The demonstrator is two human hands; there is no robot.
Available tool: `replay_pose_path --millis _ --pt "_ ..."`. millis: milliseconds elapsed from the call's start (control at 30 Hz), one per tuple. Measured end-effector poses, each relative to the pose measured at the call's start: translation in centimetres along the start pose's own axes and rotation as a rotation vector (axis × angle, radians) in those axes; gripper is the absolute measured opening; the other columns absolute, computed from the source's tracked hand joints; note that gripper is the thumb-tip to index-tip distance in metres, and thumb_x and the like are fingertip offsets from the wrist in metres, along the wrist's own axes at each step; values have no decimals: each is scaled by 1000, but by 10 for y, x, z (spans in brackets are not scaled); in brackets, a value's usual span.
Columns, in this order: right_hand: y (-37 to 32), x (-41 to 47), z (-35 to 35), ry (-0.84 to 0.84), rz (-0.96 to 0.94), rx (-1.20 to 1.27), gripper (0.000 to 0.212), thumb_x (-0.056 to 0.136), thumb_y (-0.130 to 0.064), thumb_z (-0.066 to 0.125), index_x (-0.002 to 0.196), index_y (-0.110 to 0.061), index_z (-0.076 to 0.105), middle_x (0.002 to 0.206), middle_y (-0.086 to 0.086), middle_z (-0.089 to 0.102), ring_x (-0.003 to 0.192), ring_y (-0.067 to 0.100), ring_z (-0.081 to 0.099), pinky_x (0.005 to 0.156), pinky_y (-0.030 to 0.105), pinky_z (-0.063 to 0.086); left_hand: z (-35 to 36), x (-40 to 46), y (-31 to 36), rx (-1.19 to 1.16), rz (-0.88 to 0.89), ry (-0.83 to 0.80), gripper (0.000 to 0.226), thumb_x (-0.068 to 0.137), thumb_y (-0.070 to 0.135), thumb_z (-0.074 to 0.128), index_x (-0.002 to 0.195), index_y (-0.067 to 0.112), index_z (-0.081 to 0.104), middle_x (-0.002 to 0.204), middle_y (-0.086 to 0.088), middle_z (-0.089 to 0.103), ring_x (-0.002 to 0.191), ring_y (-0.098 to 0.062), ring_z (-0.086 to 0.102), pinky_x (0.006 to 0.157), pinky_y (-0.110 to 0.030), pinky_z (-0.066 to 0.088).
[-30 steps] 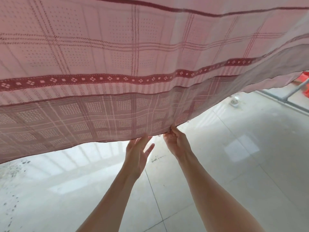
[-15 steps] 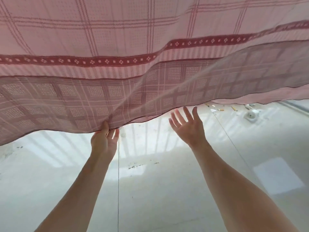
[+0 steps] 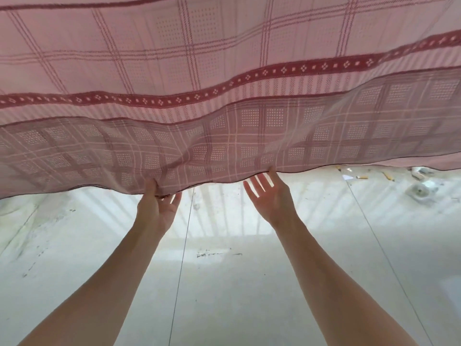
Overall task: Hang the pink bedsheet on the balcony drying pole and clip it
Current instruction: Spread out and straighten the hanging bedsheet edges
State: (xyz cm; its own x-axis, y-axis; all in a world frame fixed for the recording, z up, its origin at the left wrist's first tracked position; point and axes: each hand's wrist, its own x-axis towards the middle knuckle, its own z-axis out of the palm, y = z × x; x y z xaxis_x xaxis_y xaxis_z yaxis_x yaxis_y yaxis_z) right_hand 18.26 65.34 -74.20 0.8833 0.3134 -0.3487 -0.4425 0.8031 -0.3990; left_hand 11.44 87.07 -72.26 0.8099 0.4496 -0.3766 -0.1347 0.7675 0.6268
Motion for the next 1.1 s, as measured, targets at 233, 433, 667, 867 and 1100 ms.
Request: replay_pose_path --millis 233,433,667,867,1100 --pt "5 -7 -16 -44 -47 -38 14 87 -18 62 100 -15 67 106 3 68 109 20 62 89 37 52 4 -10 -32 37 -177 -362 6 81 29 59 84 24 59 92 9 62 98 -12 56 85 -29 44" --pt "4 -31 -24 8 -72 -141 10 85 -21 64 90 -16 71 106 4 70 103 23 66 83 39 54 12 -15 -50 221 -178 -380 16 94 21 48 104 25 59 107 6 66 107 -11 61 85 -30 46" --pt "12 -37 -14 -55 -19 -211 55 81 -47 64 128 -20 53 133 12 54 119 42 53 93 56 47 1 -28 -44 186 -189 -384 19 93 14 50 108 12 61 100 -6 73 94 -20 69 70 -28 57" --pt "25 -33 3 -55 -30 -155 57 80 -51 64 126 -19 53 137 13 47 120 38 52 99 53 43 1 -30 -34 51 -206 -305 14 93 7 51 102 7 61 90 -5 75 85 -18 71 64 -27 57" --pt "14 -30 0 3 -187 77 24 86 -18 63 109 -12 62 118 8 58 110 27 59 93 43 49 -2 -29 -38 166 -127 -255 13 93 9 51 101 12 60 99 -4 68 81 -19 71 64 -28 58"
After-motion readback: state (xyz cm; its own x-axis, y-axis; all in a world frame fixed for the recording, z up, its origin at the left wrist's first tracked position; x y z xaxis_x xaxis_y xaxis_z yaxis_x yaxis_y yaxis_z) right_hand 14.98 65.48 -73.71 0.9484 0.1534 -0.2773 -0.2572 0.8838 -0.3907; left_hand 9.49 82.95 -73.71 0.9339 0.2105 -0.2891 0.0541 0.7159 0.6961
